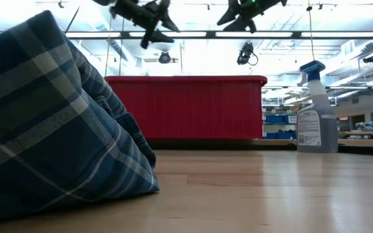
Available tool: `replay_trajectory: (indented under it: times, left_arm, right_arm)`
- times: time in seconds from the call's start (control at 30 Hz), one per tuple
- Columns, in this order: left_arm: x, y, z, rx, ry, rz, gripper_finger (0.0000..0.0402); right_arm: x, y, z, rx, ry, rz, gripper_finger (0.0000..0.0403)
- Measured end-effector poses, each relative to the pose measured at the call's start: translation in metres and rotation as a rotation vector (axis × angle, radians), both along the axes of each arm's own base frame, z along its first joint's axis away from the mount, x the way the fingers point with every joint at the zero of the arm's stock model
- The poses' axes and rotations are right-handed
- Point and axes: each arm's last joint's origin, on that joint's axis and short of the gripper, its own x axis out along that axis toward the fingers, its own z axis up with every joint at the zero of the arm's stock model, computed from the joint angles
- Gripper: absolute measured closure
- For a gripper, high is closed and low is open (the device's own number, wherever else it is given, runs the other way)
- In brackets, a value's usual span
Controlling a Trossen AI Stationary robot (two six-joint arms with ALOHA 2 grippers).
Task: Sort clothes
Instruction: Remove the gray shirt from the red bin
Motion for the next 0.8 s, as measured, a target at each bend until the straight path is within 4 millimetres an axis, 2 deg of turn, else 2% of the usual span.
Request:
replay_trajectory:
  times: [0.13, 0.3, 0.4, 0.6, 0.7, 0.8]
  left_arm:
    - [0.013, 0.037, -0.008, -0.011, 0.038, 0.032, 0.0188]
    - [0.021, 0.074, -0.024, 0.009, 0.081, 0.081, 0.0202]
    - [0.022, 0.096, -0.044, -0.023, 0.111, 0.119, 0.0214]
    - [0.014, 0.131, -0.085, -0.124, 0.157, 0.173, 0.023]
    - [0.014, 0.144, -0.109, -0.188, 0.178, 0.18, 0.023]
    - [0.016, 0.152, -0.124, -0.213, 0.19, 0.176, 0.023]
  right_arm:
    - [0.0, -0.015, -0.006, 0.009, -0.009, -0.022, 0.019]
    - [0.019, -0.034, -0.029, 0.058, -0.014, -0.002, 0.019]
    - [0.033, -0.052, -0.05, 0.08, 0.0, -0.009, 0.019]
    - [0.042, -0.094, -0.087, 0.102, -0.03, -0.048, 0.019]
    - [0.048, -0.113, -0.114, 0.13, -0.021, -0.029, 0.019]
    - [0.057, -0.131, -0.144, 0.164, -0.027, 0.002, 0.019]
